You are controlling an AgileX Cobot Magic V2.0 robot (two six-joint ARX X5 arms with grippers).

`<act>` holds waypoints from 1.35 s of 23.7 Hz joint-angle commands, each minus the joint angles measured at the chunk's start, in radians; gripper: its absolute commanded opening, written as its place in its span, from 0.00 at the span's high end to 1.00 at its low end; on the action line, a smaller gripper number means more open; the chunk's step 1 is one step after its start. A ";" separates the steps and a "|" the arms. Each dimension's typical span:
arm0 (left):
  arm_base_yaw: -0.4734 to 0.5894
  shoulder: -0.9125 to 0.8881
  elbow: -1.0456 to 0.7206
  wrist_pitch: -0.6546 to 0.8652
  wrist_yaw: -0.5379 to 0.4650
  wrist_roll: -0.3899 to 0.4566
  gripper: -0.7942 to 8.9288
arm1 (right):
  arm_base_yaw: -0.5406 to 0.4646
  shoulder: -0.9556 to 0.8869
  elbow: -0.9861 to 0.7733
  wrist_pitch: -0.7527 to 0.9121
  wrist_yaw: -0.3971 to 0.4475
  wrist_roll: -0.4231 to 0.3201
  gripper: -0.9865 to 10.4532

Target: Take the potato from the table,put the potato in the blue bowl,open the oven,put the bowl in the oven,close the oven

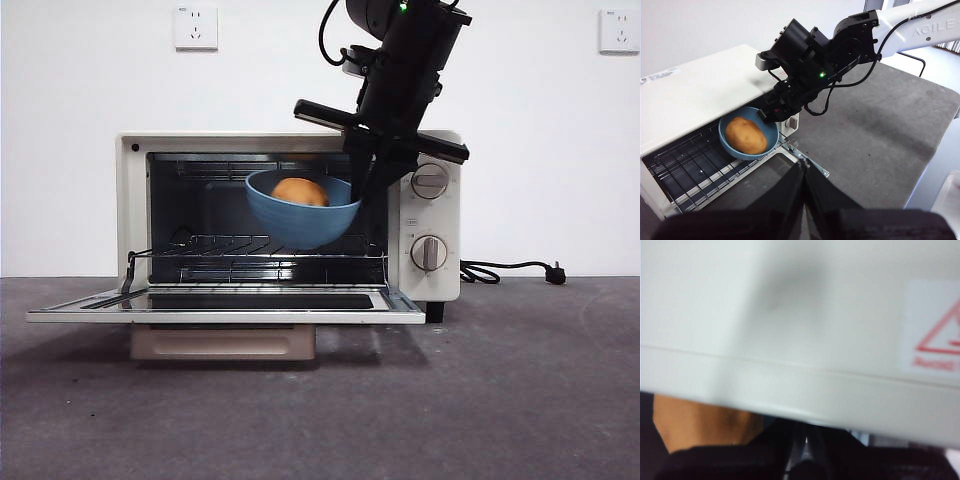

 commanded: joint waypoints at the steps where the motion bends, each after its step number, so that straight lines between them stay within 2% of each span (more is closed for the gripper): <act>1: 0.002 -0.001 -0.003 -0.002 0.001 0.023 0.93 | -0.005 0.021 0.002 0.001 0.002 0.016 0.93; 3: 0.002 -0.001 -0.003 -0.003 0.001 0.023 0.93 | -0.007 0.021 0.002 0.003 0.003 0.017 0.91; 8: 0.002 -0.001 -0.003 -0.003 0.001 0.023 0.93 | -0.008 0.021 0.002 0.006 0.003 0.028 0.72; 23: 0.002 -0.001 -0.003 -0.016 0.001 0.022 0.93 | -0.008 -0.026 0.002 0.021 -0.004 0.026 0.72; 30: 0.002 0.000 -0.003 -0.016 0.000 0.022 0.93 | -0.007 -0.110 0.002 -0.055 -0.007 -0.006 0.72; 32: 0.002 0.000 -0.003 -0.016 -0.001 0.022 0.93 | -0.007 -0.140 0.002 -0.092 -0.031 -0.024 0.72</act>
